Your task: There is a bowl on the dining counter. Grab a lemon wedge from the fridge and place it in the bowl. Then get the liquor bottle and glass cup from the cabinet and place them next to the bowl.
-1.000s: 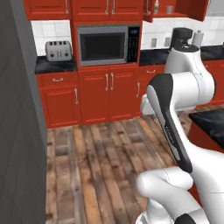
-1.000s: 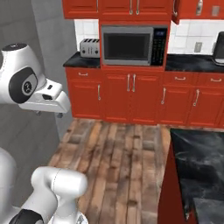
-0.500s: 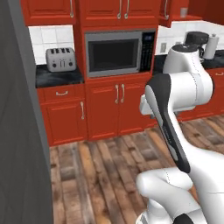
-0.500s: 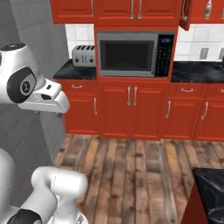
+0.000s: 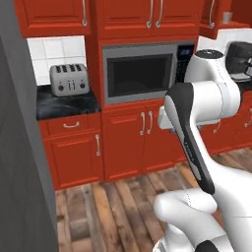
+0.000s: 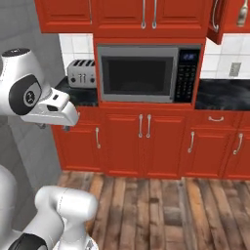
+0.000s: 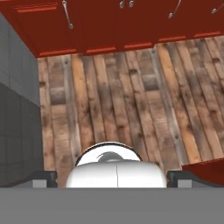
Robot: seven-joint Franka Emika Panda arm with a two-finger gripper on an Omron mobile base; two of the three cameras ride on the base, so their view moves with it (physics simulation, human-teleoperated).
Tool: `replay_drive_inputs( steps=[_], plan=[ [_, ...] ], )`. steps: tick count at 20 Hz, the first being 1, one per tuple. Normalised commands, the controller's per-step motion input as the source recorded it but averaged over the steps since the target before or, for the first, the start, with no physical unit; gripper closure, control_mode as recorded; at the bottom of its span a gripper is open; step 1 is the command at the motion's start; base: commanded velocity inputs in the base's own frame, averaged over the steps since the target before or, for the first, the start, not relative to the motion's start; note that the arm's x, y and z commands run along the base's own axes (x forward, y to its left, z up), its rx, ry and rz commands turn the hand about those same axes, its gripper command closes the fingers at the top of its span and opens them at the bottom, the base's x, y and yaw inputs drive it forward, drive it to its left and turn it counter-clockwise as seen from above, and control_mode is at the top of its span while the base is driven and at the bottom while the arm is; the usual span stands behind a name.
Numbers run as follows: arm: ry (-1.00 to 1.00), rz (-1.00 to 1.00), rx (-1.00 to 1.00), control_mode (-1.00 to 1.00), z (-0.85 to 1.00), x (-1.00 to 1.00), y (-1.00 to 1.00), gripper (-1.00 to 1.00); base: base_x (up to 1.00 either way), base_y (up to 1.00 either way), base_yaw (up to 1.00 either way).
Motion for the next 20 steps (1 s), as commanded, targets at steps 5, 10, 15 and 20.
replay_drive_inputs(
  steps=[5,10,15,20],
  plan=[
    [0.00,0.00,0.00,1.00,0.00,0.00,0.00,-1.00,1.00,0.00,-0.03],
    [0.00,0.00,0.00,1.00,0.00,0.00,0.00,-1.00,1.00,0.00,-0.02],
    [0.00,0.00,0.00,1.00,0.00,0.00,0.00,-1.00,0.88,-0.06,0.00],
    [0.00,0.00,0.00,1.00,0.00,0.00,0.00,-1.00,0.58,-0.59,0.00]
  ],
)
